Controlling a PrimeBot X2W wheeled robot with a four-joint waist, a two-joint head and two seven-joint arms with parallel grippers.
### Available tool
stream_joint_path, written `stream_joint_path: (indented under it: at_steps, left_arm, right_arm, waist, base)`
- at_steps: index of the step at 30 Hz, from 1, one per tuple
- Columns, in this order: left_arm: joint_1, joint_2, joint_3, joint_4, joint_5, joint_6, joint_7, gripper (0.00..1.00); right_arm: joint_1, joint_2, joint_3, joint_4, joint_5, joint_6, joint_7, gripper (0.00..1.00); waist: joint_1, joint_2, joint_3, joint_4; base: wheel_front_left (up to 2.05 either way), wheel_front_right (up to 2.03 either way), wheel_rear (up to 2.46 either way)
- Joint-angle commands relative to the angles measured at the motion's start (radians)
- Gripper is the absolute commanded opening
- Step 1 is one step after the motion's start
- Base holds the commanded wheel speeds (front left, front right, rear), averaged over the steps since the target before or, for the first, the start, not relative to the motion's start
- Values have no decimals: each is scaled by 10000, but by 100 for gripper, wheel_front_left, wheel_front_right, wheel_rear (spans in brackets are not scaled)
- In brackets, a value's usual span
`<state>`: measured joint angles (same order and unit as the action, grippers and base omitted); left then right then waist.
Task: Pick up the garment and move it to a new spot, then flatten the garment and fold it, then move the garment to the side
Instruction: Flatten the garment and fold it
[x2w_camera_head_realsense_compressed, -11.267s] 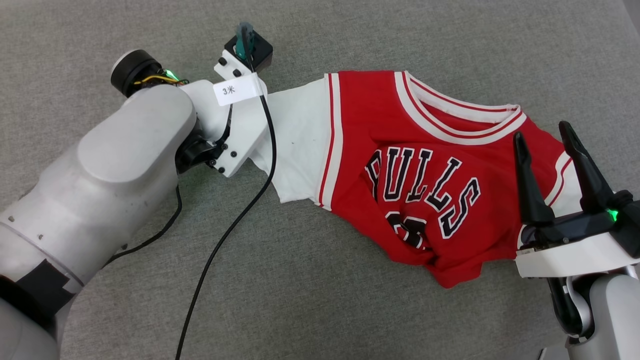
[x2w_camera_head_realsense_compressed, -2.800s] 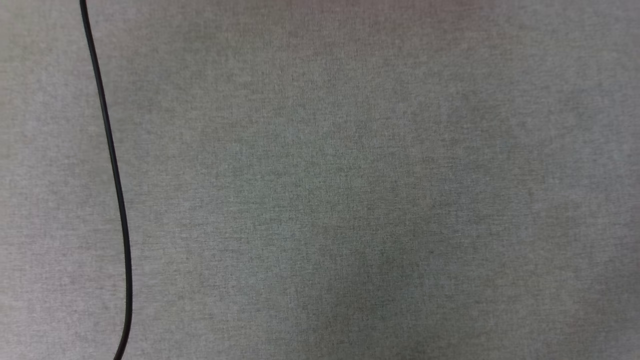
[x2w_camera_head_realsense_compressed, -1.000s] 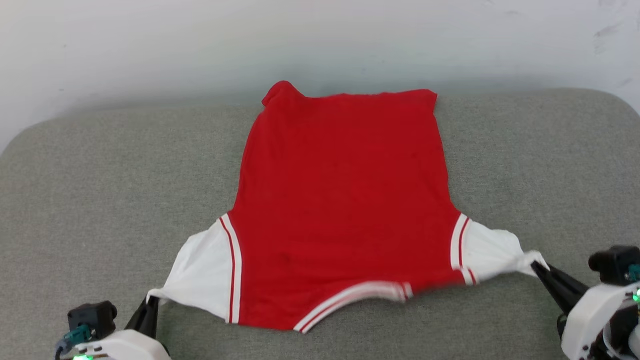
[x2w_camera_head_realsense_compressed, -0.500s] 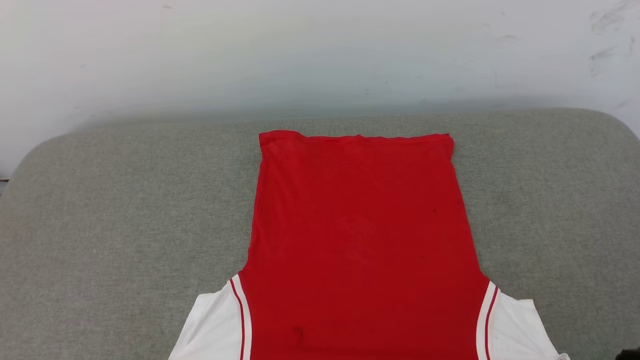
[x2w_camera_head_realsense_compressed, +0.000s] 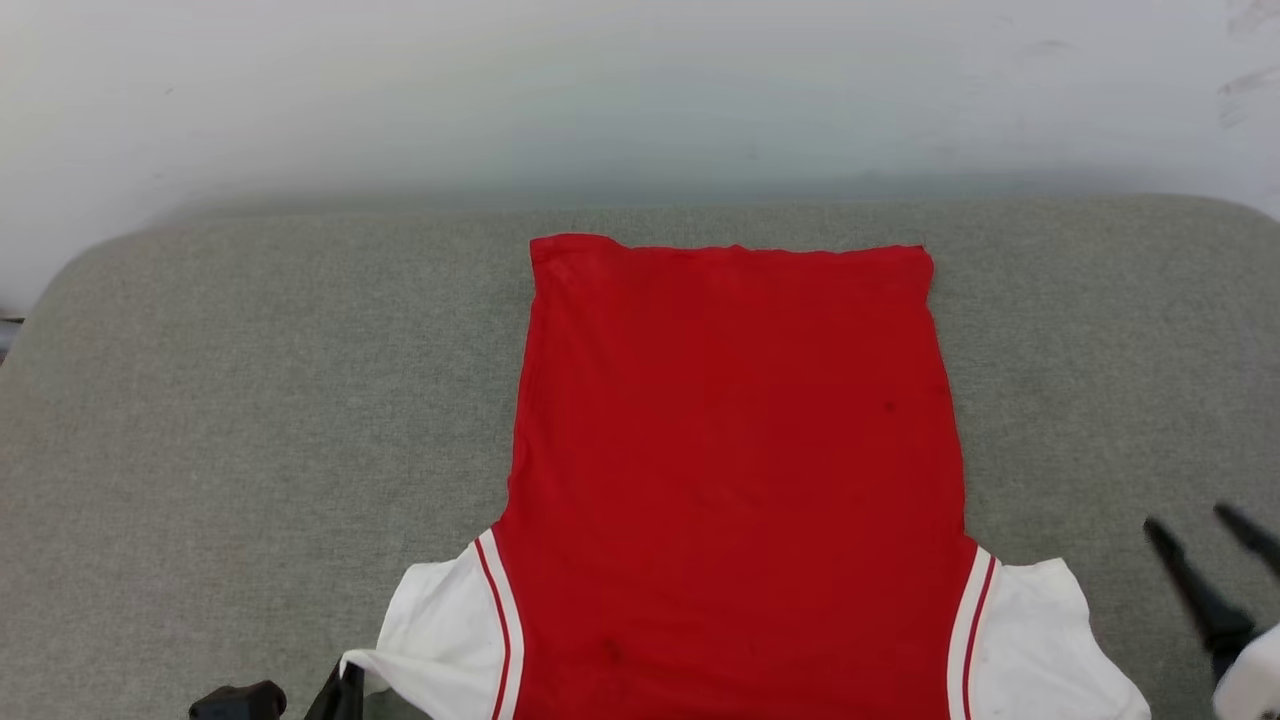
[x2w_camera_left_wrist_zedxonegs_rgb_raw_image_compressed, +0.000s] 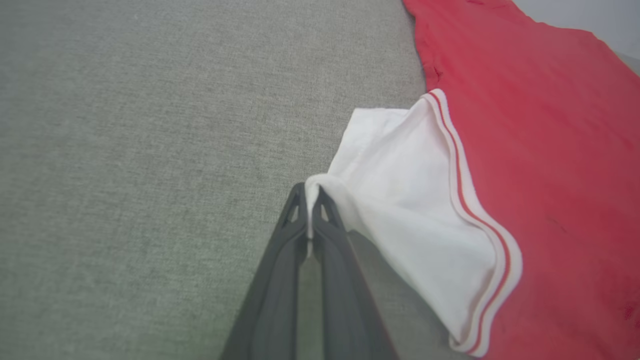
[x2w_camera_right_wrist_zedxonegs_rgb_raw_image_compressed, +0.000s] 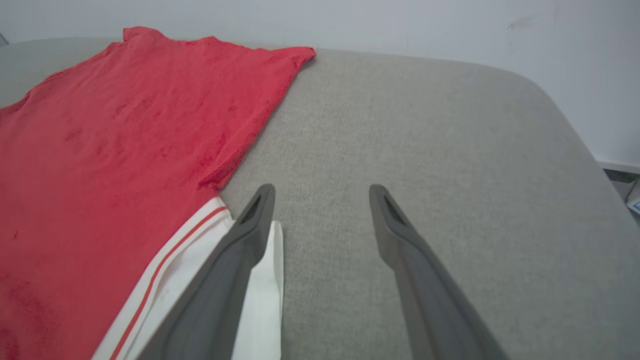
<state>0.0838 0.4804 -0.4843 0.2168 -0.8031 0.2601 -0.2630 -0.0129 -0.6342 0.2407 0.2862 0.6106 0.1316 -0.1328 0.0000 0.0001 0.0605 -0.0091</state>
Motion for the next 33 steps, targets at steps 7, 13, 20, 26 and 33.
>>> stream_joint_path:
  at_steps: [7, 13, 20, 26, 33]
  left_arm:
    - [-550, -383, 342, -759, 728, 242, -22, 0]
    - [-1084, -747, 419, -1188, 1363, 187, -23, 0]
    - [-1605, -1271, 487, -1487, 2014, -7, -23, 0]
    - [-1915, -1725, 617, -1875, 2555, -88, -23, 0]
    - [-2175, -2150, 793, -2358, 3140, -186, -24, 0]
  right_arm:
    - [-2314, -302, -1361, -1306, -678, -15, 748, 100]
    - [-4708, -558, -1203, -1330, -501, -15, 2207, 100]
    - [-7148, -842, -241, -566, 203, -17, 4910, 100]
    - [-8787, -1067, 501, 683, 868, -15, 7690, 100]
    - [-10130, -1078, 852, 1698, 1089, -14, 10227, 100]
  waist:
    - [0, -1, 1011, 467]
    - [0, -1, 1989, 1079]
    - [0, -1, 2994, 1729]
    - [0, -1, 3882, 2154]
    - [0, -1, 4769, 2528]
  base:
    - [0, 0, 0]
    - [0, 0, 0]
    - [0, 0, 0]
    - [0, 0, 0]
    - [0, 0, 0]
